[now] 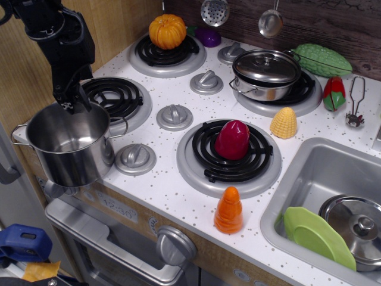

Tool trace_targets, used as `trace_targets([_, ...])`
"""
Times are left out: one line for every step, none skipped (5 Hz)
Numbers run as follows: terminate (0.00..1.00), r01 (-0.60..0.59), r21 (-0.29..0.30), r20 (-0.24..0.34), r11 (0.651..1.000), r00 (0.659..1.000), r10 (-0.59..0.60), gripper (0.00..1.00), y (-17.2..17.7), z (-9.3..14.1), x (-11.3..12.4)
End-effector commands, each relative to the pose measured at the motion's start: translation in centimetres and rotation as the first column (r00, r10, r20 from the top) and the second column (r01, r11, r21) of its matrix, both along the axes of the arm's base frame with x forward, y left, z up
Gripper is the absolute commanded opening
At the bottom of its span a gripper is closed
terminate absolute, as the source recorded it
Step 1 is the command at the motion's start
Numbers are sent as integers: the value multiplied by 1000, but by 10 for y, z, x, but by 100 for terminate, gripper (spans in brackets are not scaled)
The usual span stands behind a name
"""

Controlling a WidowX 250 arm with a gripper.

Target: Put pot on stove which is near stove

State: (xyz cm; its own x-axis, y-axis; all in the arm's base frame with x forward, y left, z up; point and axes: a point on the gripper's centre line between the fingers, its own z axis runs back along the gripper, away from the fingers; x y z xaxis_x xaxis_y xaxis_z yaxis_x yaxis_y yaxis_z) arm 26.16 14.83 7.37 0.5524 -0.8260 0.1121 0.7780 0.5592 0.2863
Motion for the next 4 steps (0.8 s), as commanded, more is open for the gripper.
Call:
trace_targets([0, 0, 0, 0, 1000, 1000, 0, 100, 0, 0, 0])
trace_targets([0, 3, -37, -20, 999, 1000, -3, 100, 5, -3, 5])
trace_targets([0, 9, -43, -25, 999, 1000, -11, 100, 6, -4, 6])
trace_targets([0, 4, -63, -23, 998, 1000, -6, 100, 8, -9, 6])
